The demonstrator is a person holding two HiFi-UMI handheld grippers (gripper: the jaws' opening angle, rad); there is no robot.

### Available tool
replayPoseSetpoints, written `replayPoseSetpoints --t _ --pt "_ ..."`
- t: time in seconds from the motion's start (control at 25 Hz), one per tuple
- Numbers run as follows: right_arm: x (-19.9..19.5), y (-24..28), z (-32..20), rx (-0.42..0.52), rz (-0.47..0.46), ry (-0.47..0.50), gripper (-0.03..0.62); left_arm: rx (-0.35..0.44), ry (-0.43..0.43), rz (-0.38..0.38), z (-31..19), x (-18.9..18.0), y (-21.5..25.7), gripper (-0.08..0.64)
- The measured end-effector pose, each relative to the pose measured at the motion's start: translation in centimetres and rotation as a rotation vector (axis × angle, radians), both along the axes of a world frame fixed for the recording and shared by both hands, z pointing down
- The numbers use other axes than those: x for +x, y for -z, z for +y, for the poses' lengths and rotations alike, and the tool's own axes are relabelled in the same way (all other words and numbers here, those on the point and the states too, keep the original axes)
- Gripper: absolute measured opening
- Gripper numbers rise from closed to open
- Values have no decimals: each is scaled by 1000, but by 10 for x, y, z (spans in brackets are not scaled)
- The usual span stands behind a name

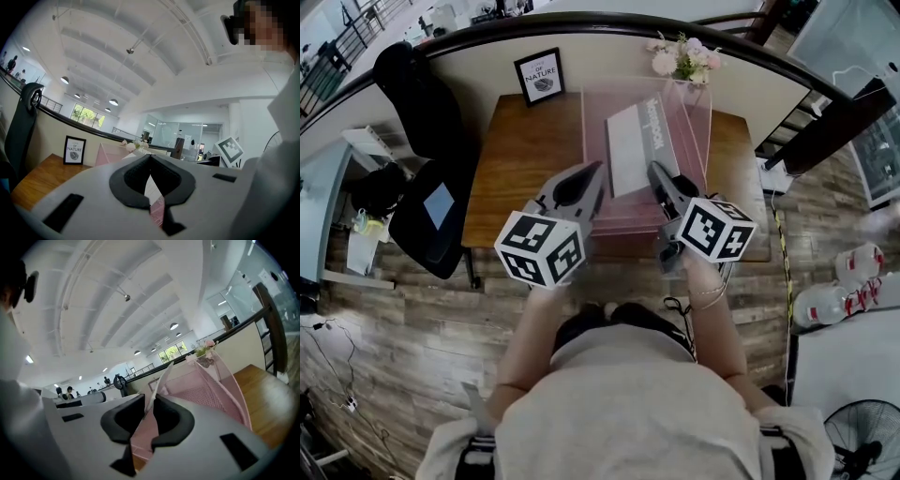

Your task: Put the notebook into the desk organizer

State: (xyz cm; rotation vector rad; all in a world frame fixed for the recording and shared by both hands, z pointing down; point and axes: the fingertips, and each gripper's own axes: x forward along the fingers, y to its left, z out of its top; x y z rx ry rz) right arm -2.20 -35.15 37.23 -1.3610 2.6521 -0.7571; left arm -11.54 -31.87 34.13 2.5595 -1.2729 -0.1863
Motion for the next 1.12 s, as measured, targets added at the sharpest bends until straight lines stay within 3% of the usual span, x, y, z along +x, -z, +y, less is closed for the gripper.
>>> replayPoseSetpoints --t 0.32,0.92,0.96,1.04,1.12 --pt "5 -11 -7 1 180 -53 92 -2 -4 10 0 5 -1 8" --pt "14 -24 -8 -1 301 -71 152 -28 -54 2 6 24 -10 9" --pt "13 -25 -8 -1 310 -65 174 -28 -56 2 6 24 -11 9" --pt "9 -28 -7 1 338 -44 309 -30 -58 4 7 23 -12 9" --pt "7 -31 -5 0 361 -35 310 -32 -60 4 7 22 -12 9"
